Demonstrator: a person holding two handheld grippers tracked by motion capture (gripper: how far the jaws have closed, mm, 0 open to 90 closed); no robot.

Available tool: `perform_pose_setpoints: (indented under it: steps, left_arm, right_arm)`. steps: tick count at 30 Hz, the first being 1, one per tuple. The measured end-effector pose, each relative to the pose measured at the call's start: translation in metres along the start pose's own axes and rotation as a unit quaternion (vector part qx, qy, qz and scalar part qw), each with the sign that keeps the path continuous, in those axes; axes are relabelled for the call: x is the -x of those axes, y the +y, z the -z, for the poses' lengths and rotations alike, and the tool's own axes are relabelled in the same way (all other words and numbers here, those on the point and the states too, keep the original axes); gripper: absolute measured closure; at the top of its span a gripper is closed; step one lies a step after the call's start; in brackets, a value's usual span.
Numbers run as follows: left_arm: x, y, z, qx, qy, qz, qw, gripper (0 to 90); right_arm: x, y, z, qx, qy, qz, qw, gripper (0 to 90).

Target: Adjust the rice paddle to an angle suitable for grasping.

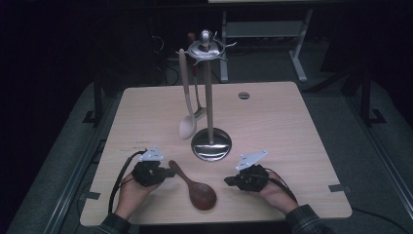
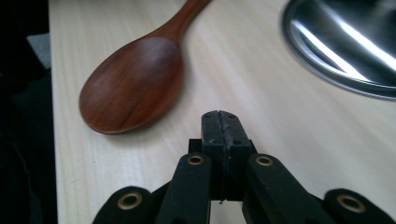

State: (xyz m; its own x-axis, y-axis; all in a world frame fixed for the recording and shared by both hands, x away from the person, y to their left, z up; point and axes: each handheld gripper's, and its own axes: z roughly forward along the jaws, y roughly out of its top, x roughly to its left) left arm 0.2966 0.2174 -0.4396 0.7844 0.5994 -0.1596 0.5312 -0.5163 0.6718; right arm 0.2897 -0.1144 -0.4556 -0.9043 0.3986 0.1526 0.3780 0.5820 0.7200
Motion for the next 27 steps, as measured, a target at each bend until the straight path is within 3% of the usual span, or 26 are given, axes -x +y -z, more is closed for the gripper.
perform_pose_setpoints:
  steps: [3, 10, 11, 16, 19, 20, 22, 27]
  left_arm:
    - [0.0, 0.0, -0.008, -0.019, -0.001, -0.006, 0.9998, 89.9]
    - [-0.006, 0.003, -0.019, -0.025, -0.004, -0.002, 0.9997, 89.9]
    - [-0.006, 0.003, -0.02, -0.028, -0.005, -0.001, 0.9996, 89.9]
    - [-0.006, 0.004, -0.024, -0.022, -0.005, 0.006, 0.9997, 89.9]
    - [-0.008, 0.005, -0.023, -0.025, -0.002, 0.0, 0.9997, 89.9]
    - [-0.007, 0.006, -0.024, -0.019, -0.003, 0.007, 0.9998, 89.9]
    - [-0.009, 0.007, -0.024, -0.021, -0.002, -0.001, 0.9998, 89.9]
    - [-0.01, 0.008, -0.024, -0.02, 0.002, 0.0, 0.9998, 89.9]
  right_arm:
    - [-0.006, 0.001, -0.009, -0.014, 0.011, 0.007, 0.9998, 89.9]
    - [-0.01, 0.004, -0.025, -0.032, 0.027, 0.034, 0.9986, 89.9]
    - [-0.012, 0.005, -0.027, -0.033, 0.031, 0.029, 0.9986, 89.9]
    - [-0.014, 0.006, -0.03, -0.031, 0.035, 0.04, 0.9981, 89.9]
    - [-0.014, 0.006, -0.031, -0.029, 0.039, 0.037, 0.9981, 89.9]
    - [-0.015, 0.007, -0.032, -0.029, 0.042, 0.036, 0.998, 89.9]
    - [-0.017, 0.008, -0.033, -0.026, 0.05, 0.038, 0.9977, 89.9]
    - [-0.026, 0.013, -0.041, -0.021, 0.06, 0.048, 0.9968, 89.9]
